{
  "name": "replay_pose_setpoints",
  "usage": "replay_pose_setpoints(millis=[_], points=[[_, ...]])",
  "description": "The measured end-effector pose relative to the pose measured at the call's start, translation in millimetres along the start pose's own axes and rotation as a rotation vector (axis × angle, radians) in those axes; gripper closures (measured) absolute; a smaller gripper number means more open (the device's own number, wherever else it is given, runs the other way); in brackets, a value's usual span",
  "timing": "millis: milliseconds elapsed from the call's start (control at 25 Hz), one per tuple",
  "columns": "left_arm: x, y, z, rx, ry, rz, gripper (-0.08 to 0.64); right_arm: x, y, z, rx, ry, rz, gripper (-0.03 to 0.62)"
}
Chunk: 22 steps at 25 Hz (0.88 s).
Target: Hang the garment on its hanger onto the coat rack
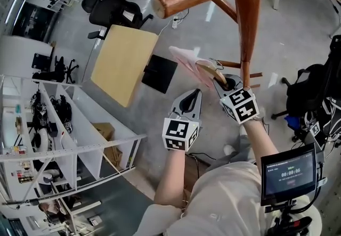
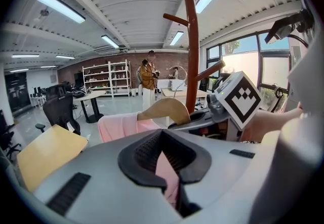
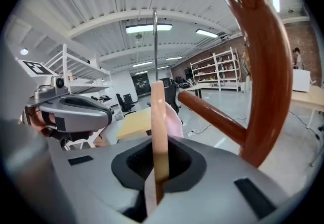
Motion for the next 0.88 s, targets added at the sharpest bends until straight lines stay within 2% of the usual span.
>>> replay_pose_setpoints(millis=[160,880], points=[[-7,-5,23,0.014,0.009,0.007,0.554,9,-21,10,0.004,0.008,0.022,0.563],[-7,-12,30,0.038,0.033,0.002,0.554,40,-28,32,0.011,0.084,0.077,0.563]])
Point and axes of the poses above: the fingertips, and each gripper's own axes: z forward along the fingers, y to its left, x out of its underside, the point moved 6 cm from there along -z, backward along the fingers, and after that the axes turned 11 degrees about y, right-handed, at the moved point
